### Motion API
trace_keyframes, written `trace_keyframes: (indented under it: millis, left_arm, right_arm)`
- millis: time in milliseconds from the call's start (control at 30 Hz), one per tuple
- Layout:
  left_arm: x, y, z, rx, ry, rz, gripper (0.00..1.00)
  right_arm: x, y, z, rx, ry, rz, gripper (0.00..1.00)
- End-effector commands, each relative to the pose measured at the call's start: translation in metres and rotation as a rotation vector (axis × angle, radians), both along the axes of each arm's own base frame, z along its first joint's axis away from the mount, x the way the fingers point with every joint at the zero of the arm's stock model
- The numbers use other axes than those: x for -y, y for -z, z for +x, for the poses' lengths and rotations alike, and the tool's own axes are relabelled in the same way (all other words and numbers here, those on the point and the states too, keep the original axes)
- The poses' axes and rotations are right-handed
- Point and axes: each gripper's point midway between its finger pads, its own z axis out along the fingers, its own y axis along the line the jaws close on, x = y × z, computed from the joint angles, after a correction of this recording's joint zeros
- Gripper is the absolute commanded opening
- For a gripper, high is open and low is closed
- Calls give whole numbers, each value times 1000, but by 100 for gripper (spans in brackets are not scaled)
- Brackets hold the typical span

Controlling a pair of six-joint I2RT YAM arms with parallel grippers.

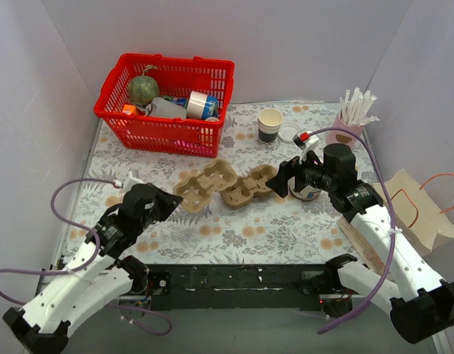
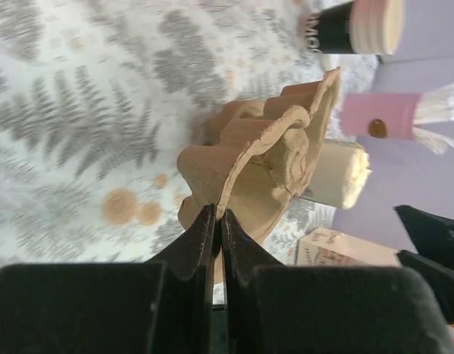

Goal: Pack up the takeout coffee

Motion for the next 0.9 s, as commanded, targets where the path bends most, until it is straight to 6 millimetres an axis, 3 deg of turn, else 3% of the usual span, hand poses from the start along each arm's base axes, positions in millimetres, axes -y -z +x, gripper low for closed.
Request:
trace_keyframes:
  millis: [0,33,100,267,333,400,500,533,567,600,633,867]
  left_arm:
    - [-52,59,-42,-182,-173,66,0]
    - [-56,74,-48,-206,-187,70,0]
    - [-57,86,-55,-229,-195,41,0]
    - [-55,109,-59,-272,-216,-2,0]
    - [-56,115,-58,-285,-233,6,5]
    - [-60,119,-59,-309,-251,34,4]
    - [-70,116,-60,-324,-308,66,4]
    - [-70,115,-59,-320,-308,66,9]
    - [-72,115,-59,-318,-315,72,65]
    - [-73,113,-58,-316,-321,71,85]
    - [-73,112,-58,-318,-322,73,98]
    - [-89,75,-56,-248,-373,93,98]
  right_arm:
    - [-16,4,7,-40,-46,43,96]
    - [-19,9,9,-56,-55,36,95]
    - [-30,14,12,-74,-76,20,95]
    - [-54,64,31,-171,-49,-120,95]
    - [-50,86,48,-200,26,-196,95]
    - [-52,104,61,-206,52,-240,94]
    - [-58,119,76,-199,60,-272,92]
    - [-64,118,79,-187,45,-277,92]
    - [-68,119,82,-181,45,-282,92]
    - [-70,130,85,-196,43,-301,91]
    - [-70,134,88,-198,49,-315,91]
    - [-85,151,107,-230,81,-335,87]
